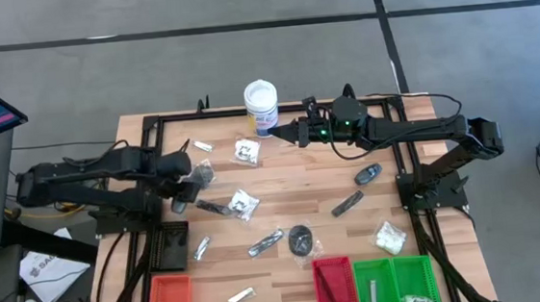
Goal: Pick & Place Travel size toiletries
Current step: Put the gray deodorant into the black bin
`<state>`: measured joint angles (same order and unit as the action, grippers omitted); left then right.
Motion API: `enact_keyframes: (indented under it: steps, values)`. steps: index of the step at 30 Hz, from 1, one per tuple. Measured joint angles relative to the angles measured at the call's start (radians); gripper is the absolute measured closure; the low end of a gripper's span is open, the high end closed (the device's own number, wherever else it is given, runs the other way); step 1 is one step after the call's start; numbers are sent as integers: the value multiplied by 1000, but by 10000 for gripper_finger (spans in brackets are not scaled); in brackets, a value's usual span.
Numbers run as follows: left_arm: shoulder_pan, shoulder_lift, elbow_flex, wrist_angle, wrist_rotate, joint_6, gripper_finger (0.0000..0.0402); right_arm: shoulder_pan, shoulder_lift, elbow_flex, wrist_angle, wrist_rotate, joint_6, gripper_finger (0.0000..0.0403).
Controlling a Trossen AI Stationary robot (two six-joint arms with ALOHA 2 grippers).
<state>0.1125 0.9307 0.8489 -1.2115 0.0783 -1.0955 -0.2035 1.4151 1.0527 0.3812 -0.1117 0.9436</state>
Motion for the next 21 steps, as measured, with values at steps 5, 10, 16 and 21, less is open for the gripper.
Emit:
enact_keyframes:
  steps: [5, 10, 16, 21]
  values:
    - [-120, 0, 38, -29, -1, -151, 197, 0, 0, 0, 0, -62, 0, 403]
    - [-280, 2, 44, -30, -10, -358, 197, 0, 0, 0, 1, -158, 0, 403]
    - [-484, 39, 44, -45, -17, -611, 197, 0, 0, 0, 10, -265, 34, 403]
    - [-636, 105, 44, -44, -15, -767, 197, 4, 0, 0, 20, -308, 45, 403]
